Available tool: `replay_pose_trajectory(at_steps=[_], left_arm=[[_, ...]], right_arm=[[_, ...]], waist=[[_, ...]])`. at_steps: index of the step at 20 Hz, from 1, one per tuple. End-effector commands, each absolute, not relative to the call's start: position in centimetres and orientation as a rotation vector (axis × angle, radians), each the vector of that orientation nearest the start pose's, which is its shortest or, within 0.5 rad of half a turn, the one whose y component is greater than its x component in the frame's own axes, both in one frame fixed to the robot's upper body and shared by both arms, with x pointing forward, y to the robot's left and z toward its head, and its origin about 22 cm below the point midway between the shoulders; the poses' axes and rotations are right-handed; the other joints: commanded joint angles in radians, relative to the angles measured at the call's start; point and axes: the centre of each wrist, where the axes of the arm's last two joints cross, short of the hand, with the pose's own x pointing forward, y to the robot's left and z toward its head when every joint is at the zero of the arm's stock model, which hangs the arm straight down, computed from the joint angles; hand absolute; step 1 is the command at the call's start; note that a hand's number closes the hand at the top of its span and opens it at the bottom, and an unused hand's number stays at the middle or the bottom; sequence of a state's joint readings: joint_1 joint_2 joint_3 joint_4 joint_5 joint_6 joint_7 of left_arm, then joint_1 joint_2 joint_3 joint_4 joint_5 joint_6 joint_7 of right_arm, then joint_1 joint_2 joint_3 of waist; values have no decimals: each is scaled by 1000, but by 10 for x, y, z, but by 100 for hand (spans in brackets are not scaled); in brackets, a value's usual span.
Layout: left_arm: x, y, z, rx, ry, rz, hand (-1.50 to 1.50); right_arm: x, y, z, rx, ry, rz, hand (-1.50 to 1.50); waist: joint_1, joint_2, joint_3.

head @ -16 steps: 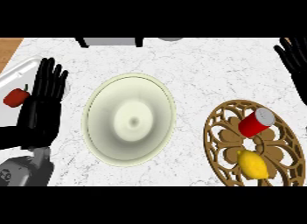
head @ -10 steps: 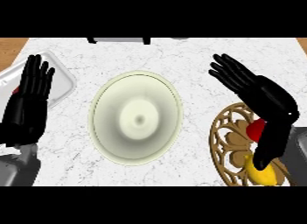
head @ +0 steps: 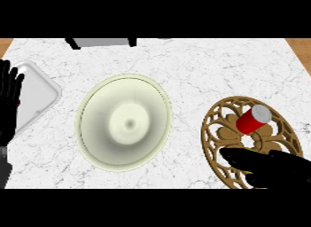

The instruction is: Pick the lemon from the placemat and place it in the bowl

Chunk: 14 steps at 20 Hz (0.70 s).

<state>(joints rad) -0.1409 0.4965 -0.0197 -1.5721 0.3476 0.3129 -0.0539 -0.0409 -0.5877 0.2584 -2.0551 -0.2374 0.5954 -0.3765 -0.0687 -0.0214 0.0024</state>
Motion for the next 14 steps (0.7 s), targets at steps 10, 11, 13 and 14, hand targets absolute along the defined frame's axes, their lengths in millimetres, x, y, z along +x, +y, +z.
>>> replay_pose_trajectory(at_steps=[10, 11, 13, 14], left_arm=[[270, 333, 70, 266, -1787, 49, 0], [281, 347, 84, 295, -1768, 73, 0], [287, 326, 91, 274, -1776, 67, 0], [280, 327, 70, 272, -1758, 69, 0]], right_arm=[[166, -320, 236, 73, -1929, 1630, -150], [159, -316, 244, 72, -1870, 1729, -150], [159, -309, 255, -15, -1771, 1850, -150], [157, -310, 264, -31, -1696, 1922, -150]], waist=[[40, 14, -3], [20, 12, -3], [36, 15, -2], [23, 13, -3]])
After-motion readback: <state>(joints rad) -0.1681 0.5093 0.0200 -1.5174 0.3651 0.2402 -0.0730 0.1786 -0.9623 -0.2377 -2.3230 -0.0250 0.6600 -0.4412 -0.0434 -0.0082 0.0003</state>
